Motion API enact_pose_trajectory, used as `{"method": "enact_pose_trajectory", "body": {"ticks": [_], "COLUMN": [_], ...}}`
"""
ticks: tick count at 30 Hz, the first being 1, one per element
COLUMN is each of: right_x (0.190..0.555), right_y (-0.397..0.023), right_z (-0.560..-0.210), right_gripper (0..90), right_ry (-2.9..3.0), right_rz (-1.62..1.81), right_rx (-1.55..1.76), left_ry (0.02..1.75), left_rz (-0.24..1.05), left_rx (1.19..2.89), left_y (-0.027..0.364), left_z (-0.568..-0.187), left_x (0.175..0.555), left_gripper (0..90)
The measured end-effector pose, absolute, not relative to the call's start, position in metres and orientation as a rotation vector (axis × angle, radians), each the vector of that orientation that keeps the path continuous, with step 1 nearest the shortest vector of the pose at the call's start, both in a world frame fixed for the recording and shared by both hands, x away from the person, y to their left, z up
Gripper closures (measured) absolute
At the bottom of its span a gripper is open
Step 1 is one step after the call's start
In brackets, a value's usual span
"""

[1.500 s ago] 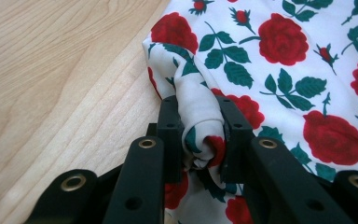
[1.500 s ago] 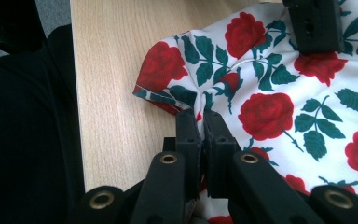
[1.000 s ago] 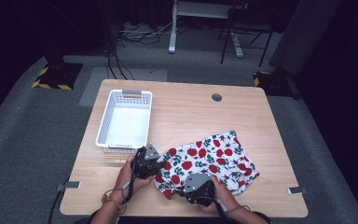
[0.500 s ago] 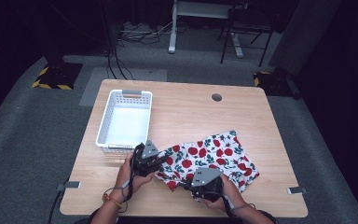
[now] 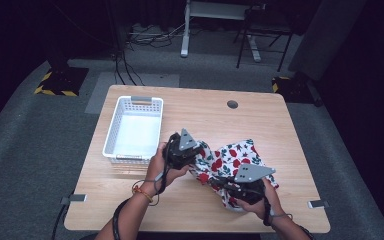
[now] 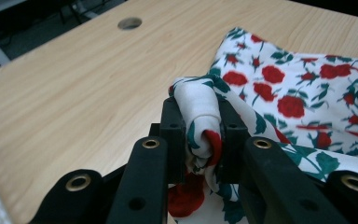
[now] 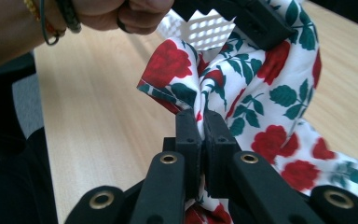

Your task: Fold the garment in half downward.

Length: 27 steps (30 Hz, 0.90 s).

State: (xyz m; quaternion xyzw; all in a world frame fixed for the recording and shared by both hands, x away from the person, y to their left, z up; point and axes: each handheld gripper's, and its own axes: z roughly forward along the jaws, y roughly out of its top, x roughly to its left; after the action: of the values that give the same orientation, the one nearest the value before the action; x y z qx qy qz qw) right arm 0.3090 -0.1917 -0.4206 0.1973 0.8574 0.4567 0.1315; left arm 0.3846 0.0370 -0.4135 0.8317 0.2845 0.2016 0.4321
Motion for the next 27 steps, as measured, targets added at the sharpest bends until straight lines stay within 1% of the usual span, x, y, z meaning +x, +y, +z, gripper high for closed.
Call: {"method": "enact_pose_trajectory", "body": {"ticks": [2,6,7,8,9,12,13,14,15,16,18,19,22,23,27], "right_x": [0.310,0.312,0.313,0.314,0.315,0.321,0.321,0.324,0.325,0.325,0.331,0.339,0.351,0.356,0.363], "right_y": [-0.201,-0.223,-0.229,-0.237,-0.242,-0.262,-0.262,-0.276,-0.281,-0.281,-0.296,-0.311,-0.330,-0.339,-0.357], "right_z": [-0.417,-0.414,-0.414,-0.415,-0.416,-0.423,-0.423,-0.428,-0.430,-0.430,-0.437,-0.447,-0.462,-0.470,-0.481], "right_gripper": [86.6,86.5,86.5,86.5,86.5,86.5,86.5,86.5,86.5,86.5,86.6,86.6,86.5,86.4,84.3], "right_ry": [2.466,2.400,2.381,2.363,2.352,2.303,2.303,2.274,2.264,2.264,2.219,2.194,2.141,2.138,2.090], "right_rz": [1.332,1.334,1.338,1.347,1.346,1.342,1.342,1.343,1.339,1.339,1.303,1.327,1.264,1.277,1.188], "right_rx": [0.603,0.687,0.716,0.757,0.781,0.893,0.893,0.972,0.994,0.994,1.080,1.183,1.309,1.373,1.446], "left_ry": [0.694,0.676,0.667,0.667,0.662,0.658,0.658,0.659,0.665,0.686,0.724,0.710,0.703,0.699,0.634], "left_rz": [0.506,0.475,0.473,0.473,0.472,0.450,0.450,0.443,0.439,0.428,0.381,0.357,0.361,0.349,0.314], "left_rx": [2.078,2.093,2.105,2.105,2.124,2.155,2.155,2.156,2.149,2.141,2.121,2.113,2.115,2.114,2.142], "left_y": [0.024,-0.001,-0.010,-0.010,-0.022,-0.041,-0.041,-0.048,-0.052,-0.058,-0.063,-0.062,-0.055,-0.053,-0.036], "left_z": [-0.407,-0.400,-0.400,-0.400,-0.402,-0.408,-0.408,-0.410,-0.412,-0.415,-0.419,-0.421,-0.424,-0.426,-0.436], "left_x": [0.390,0.405,0.409,0.409,0.415,0.425,0.425,0.429,0.431,0.435,0.440,0.440,0.433,0.431,0.411], "left_gripper": [76.6,76.2,76.1,75.8,75.5,75.0,74.5,72.1,66.6,66.6,51.6,44.4,37.8,37.7,37.3]}}
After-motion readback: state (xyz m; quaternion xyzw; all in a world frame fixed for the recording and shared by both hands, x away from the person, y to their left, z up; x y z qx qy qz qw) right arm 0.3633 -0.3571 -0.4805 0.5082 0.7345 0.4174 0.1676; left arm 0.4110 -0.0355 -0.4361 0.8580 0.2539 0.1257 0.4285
